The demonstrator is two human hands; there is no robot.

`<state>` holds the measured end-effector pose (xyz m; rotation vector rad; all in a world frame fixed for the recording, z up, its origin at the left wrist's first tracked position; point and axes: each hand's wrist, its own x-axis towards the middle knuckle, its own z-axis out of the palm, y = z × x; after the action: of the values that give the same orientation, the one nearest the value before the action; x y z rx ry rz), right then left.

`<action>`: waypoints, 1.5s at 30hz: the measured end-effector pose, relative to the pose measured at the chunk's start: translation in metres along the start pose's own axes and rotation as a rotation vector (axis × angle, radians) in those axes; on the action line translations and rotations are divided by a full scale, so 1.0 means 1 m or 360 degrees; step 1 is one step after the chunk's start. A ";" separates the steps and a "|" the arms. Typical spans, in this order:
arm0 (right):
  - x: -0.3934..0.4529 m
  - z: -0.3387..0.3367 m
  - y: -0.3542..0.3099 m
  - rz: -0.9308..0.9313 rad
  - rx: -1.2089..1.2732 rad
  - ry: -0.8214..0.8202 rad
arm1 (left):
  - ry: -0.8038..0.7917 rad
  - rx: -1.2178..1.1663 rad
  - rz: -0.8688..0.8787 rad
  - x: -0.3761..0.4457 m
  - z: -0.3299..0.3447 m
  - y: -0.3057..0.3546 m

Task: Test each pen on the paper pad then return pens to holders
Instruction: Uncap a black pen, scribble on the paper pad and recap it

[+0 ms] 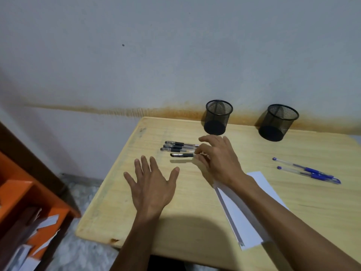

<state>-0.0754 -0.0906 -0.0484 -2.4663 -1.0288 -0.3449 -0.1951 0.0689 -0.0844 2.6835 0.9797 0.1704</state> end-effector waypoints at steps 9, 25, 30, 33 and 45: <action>-0.081 -0.090 0.040 0.0467 0.0515 -0.0128 | 0.0391 -0.0929 0.0283 -0.026 -0.009 0.019; -0.142 -0.116 0.049 0.1169 0.2036 0.0429 | 0.0324 -0.0809 0.1208 -0.102 0.007 0.137; -0.145 -0.115 0.045 0.1107 0.1964 0.0325 | 0.0312 -0.0933 0.1174 -0.110 -0.001 0.133; -0.145 -0.120 0.048 0.1012 0.1946 0.0336 | 0.0339 -0.0961 0.1220 -0.112 -0.011 0.131; -0.106 -0.158 0.118 0.1093 0.2183 0.0956 | 0.0345 -0.0885 0.0343 -0.033 -0.031 0.018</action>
<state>-0.0735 -0.3060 0.0119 -1.1688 0.0064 -0.0600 -0.2154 0.0413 -0.0497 2.2699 0.5780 0.6817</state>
